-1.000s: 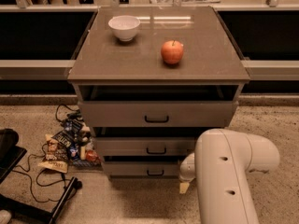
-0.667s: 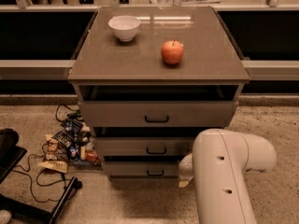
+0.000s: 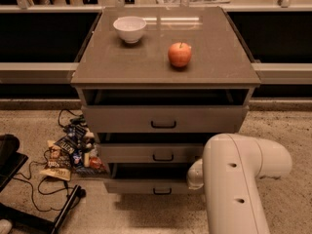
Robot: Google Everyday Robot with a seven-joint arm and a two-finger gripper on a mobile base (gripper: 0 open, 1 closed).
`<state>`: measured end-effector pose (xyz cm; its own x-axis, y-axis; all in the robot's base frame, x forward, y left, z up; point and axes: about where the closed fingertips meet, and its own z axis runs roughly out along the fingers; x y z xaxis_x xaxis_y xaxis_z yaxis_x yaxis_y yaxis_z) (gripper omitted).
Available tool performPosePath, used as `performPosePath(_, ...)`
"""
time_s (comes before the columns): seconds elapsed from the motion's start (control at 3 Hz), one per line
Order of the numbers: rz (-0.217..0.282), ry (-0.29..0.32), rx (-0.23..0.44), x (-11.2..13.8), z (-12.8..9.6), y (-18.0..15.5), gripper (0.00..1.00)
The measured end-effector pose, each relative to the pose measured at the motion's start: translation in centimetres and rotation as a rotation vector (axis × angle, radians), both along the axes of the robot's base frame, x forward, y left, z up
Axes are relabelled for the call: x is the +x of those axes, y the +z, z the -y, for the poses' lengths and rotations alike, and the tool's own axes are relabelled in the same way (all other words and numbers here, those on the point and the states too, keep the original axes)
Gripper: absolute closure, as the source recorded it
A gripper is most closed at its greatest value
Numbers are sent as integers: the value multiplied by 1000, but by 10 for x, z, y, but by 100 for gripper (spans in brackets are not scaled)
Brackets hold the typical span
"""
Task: Open bottom drawer
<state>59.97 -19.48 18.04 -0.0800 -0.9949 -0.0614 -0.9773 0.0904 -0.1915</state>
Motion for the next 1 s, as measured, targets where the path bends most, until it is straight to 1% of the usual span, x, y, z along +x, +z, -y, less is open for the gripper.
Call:
performPosePath(0.33,0,0,0,0,0,8,83)
performPosePath(1.0,-2,0,0,-1,0,7,36)
